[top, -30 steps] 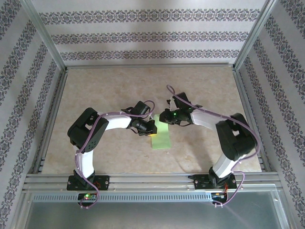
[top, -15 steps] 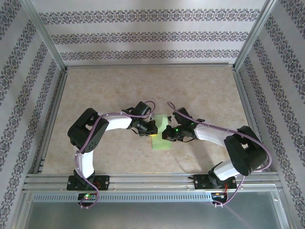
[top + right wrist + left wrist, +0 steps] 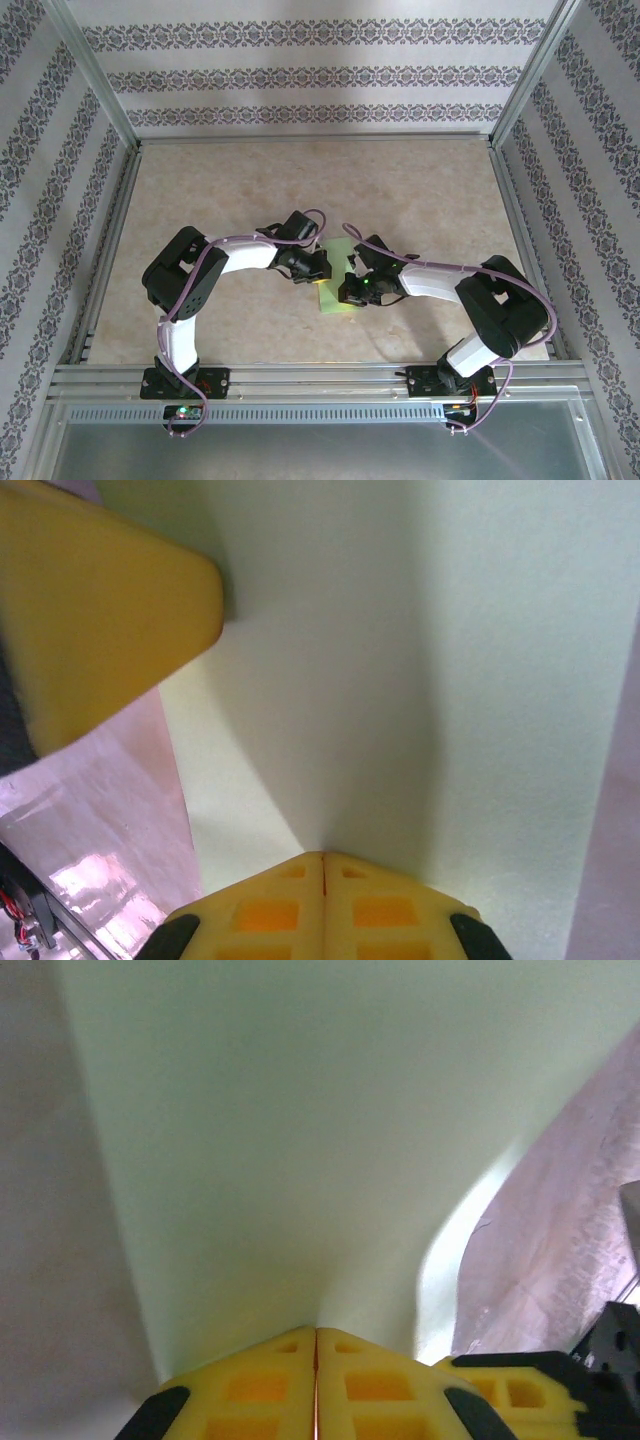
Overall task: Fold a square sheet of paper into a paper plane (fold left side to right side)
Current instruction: Hold the square sheet of paper at the center of the table, then first fold the square sheet of paper in half at the center of the table.
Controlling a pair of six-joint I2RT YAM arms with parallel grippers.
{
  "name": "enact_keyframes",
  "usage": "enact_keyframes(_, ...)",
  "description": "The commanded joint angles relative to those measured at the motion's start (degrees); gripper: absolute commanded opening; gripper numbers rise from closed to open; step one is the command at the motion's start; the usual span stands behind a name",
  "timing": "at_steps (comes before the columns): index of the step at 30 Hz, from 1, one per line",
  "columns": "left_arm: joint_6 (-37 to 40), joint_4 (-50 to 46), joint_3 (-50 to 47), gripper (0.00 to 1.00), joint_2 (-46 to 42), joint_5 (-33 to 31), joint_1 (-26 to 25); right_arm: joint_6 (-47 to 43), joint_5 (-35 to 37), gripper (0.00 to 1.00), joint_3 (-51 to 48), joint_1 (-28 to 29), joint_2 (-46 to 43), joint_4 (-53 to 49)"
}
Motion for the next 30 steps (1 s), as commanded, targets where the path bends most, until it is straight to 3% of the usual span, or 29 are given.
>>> enact_keyframes(1, 0.29, -1.22, 2.42, 0.09, -0.33, -1.25, -0.38, -0.44, 4.28, 0.0, -2.19, 0.88, 2.36, -4.01)
enact_keyframes(30, 2.8, 2.83, 0.07, 0.09, 3.55, -4.27, 4.2, -4.57, 8.74, 0.0, -0.34, 0.97, 4.31, -11.29)
